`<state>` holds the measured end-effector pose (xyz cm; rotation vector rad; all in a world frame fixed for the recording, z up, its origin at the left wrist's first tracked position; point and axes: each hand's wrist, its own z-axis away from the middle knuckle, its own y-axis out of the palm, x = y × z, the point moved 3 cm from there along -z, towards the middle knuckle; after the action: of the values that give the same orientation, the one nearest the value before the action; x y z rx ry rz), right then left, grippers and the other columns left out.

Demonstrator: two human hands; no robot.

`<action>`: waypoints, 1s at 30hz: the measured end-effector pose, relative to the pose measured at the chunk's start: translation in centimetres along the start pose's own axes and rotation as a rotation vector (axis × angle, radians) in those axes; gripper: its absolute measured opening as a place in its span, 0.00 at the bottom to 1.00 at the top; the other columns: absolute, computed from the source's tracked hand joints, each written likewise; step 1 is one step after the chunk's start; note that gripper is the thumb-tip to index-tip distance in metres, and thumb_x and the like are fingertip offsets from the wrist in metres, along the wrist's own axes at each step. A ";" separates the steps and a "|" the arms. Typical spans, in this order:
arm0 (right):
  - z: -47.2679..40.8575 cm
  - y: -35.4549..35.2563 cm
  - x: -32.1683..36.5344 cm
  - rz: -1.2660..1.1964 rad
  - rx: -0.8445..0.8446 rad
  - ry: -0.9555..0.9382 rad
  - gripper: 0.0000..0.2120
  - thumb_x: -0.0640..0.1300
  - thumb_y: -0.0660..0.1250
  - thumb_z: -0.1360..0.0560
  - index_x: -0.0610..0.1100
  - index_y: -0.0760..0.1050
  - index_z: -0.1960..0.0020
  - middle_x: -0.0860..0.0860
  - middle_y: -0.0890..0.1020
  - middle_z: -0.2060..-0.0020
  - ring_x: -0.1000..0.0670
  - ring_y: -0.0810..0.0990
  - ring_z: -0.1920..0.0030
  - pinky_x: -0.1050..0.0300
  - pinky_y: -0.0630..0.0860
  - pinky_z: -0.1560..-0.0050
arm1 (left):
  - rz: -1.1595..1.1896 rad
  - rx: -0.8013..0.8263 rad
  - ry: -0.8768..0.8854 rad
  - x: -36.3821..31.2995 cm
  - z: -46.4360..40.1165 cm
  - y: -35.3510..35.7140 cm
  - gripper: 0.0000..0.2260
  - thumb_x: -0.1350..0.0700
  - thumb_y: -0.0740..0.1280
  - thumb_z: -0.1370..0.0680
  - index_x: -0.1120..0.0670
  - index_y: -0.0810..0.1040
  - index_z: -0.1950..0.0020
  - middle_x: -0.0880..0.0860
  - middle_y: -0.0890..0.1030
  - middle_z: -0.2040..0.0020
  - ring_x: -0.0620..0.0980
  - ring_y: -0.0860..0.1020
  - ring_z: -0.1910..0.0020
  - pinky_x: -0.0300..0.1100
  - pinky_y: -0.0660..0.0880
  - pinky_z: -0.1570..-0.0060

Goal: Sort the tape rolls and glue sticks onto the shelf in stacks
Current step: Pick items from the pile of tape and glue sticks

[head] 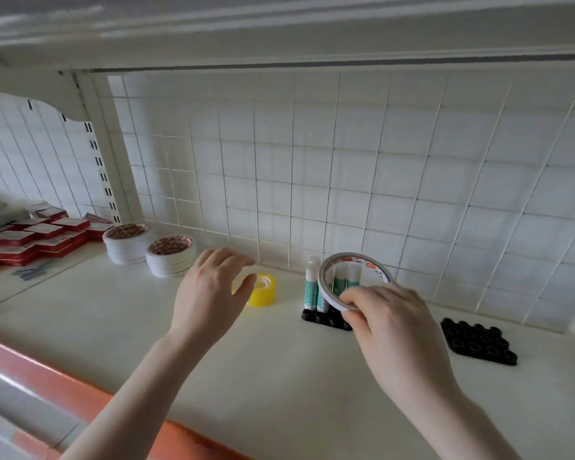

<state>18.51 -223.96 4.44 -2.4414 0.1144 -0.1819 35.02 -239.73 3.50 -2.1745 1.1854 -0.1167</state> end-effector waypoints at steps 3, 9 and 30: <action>-1.5 1.9 3.5 -0.031 0.015 -0.018 0.06 0.39 0.73 0.37 0.46 0.77 0.65 0.54 0.77 0.72 0.46 0.77 0.68 0.58 0.70 0.64 | -0.007 -0.002 -0.048 4.4 1.0 -1.9 0.08 0.53 0.67 0.31 0.53 0.82 0.55 0.48 0.80 0.58 0.52 0.77 0.57 0.40 0.73 0.62; -5.2 7.6 12.6 -0.089 0.067 0.033 0.12 0.36 0.78 0.40 0.47 0.78 0.63 0.53 0.80 0.71 0.45 0.79 0.66 0.56 0.72 0.64 | -0.008 0.050 -0.044 15.7 1.7 -5.6 0.06 0.57 0.73 0.32 0.53 0.82 0.56 0.48 0.81 0.59 0.52 0.79 0.59 0.42 0.74 0.65; -17.8 24.8 28.6 -0.185 0.311 0.099 0.05 0.40 0.69 0.29 0.46 0.81 0.54 0.49 0.84 0.57 0.43 0.78 0.54 0.55 0.69 0.57 | 0.033 0.213 -0.251 36.1 2.3 -8.6 0.08 0.57 0.75 0.32 0.53 0.82 0.55 0.48 0.82 0.56 0.52 0.79 0.55 0.39 0.69 0.60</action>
<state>43.00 -257.87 5.00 -2.1313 -0.0908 -0.3738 63.30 -263.47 -1.22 -1.9190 1.0173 0.0420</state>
